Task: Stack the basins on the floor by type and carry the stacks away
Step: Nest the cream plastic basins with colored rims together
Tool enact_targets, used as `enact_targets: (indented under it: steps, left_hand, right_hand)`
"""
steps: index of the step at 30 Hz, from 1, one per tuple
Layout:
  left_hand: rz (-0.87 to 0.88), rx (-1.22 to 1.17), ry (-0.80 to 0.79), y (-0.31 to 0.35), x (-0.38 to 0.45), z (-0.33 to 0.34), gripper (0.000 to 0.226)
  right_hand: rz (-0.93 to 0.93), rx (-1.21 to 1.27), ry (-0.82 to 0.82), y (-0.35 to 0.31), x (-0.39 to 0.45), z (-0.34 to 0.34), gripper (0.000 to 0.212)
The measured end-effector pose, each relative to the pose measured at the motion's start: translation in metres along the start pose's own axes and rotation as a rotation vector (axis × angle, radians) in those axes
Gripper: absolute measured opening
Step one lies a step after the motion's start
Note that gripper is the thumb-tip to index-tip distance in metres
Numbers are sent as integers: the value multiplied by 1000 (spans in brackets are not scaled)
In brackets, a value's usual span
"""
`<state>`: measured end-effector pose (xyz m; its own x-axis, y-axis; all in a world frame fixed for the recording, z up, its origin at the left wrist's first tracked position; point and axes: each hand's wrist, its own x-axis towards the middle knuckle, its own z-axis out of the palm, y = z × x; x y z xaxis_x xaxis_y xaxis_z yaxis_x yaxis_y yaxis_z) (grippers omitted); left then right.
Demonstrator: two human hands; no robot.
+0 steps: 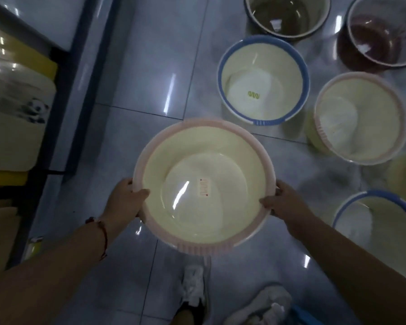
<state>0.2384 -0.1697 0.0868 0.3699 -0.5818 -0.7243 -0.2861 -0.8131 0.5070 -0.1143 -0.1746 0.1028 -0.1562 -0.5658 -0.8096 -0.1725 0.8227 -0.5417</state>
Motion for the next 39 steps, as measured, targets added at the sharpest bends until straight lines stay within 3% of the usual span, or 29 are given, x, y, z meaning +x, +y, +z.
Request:
enact_targets:
  steps: [6, 13, 19, 27, 31, 39]
  left_hand:
    - [-67, 92, 54, -76, 47, -19, 32]
    - [-62, 246, 28, -131, 59, 34, 32]
    - [20, 232, -40, -141, 42, 95, 42]
    - [113, 389, -178, -87, 30, 218, 8]
    - [216, 495, -217, -56, 29, 275, 10]
    - [256, 776, -173, -24, 29, 306, 28]
  right_hand:
    - [-102, -380, 36, 32, 57, 83, 49]
    - [-67, -602, 133, 92, 95, 86, 46]
    - [-30, -600, 178, 137, 100, 33, 47]
    - [137, -517, 364, 178, 109, -87, 48]
    - [193, -486, 430, 190, 112, -140, 56]
    - [165, -469, 299, 207, 126, -178, 72]
